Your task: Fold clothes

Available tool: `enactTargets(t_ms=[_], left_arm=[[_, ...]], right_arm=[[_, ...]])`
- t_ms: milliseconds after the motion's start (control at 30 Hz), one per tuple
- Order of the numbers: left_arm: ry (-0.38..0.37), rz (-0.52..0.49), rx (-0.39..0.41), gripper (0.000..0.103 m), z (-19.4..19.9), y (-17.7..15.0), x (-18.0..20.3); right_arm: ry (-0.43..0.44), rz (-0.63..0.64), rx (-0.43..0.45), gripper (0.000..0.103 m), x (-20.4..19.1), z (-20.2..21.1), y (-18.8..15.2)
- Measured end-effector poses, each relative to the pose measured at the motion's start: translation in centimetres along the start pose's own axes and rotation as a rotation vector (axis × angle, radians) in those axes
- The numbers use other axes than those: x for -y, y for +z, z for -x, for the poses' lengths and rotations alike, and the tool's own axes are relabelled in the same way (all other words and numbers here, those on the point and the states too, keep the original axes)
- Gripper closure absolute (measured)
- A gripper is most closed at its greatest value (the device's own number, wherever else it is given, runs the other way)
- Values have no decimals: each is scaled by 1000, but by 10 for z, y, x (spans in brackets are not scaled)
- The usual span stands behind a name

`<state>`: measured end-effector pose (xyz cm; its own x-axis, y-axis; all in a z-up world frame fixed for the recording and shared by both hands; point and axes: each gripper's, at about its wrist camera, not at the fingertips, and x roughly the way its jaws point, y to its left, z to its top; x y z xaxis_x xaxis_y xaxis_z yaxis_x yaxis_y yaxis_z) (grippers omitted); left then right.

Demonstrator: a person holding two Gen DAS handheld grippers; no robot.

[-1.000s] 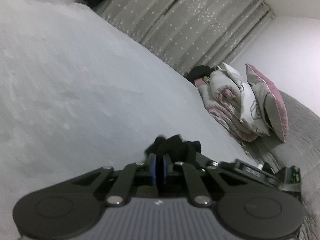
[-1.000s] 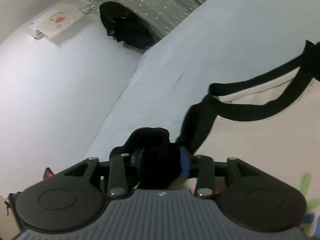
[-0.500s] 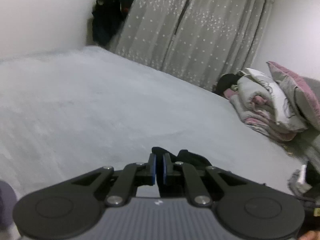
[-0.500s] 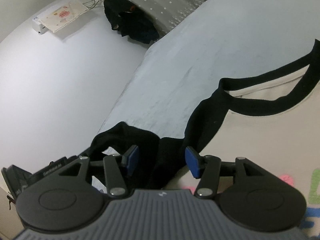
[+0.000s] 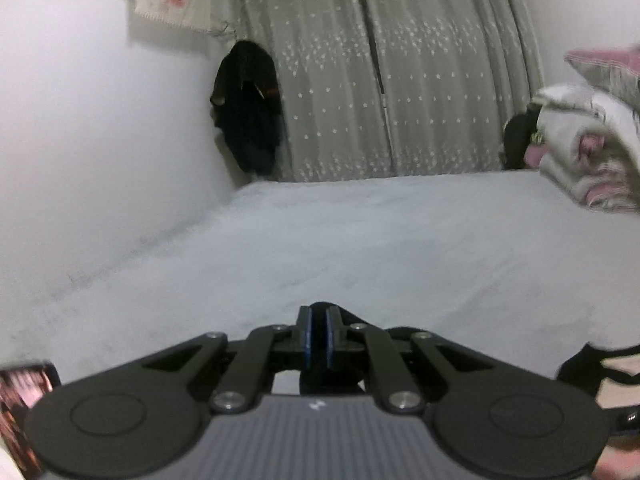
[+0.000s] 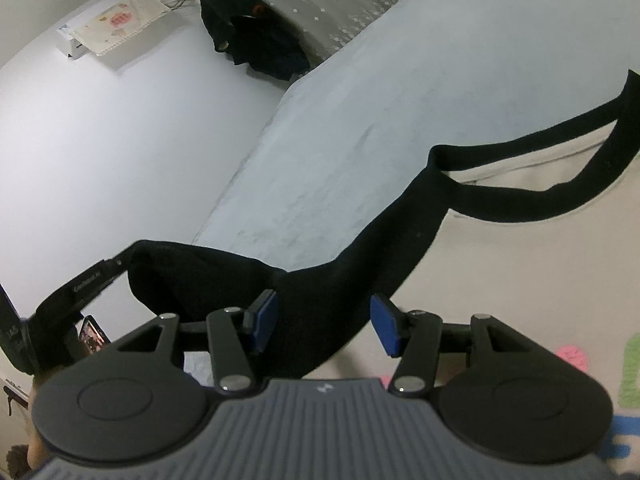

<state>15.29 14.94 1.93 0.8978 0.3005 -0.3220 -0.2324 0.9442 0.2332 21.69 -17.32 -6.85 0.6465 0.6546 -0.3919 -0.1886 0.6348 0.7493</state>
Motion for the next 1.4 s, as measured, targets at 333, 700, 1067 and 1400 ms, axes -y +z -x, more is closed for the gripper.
enactTargets(t_ms=[333,700,1067,1400], left_arm=[[46,-10,-117,89,-4,-2,-2],[-269,774,-297,60,-12,-57,-72],[-186,1055,-365,60,-56,-86,-83],[-77,1104,-392,84,-96,-85,-87]], right_arm=[[-3,-5,-1,47,0,1,-1],[-9,-7,1,47,0,0,0],[-8,-12,2,47,3,0,-1],[-10,-14,-1,47,5,0,-1]])
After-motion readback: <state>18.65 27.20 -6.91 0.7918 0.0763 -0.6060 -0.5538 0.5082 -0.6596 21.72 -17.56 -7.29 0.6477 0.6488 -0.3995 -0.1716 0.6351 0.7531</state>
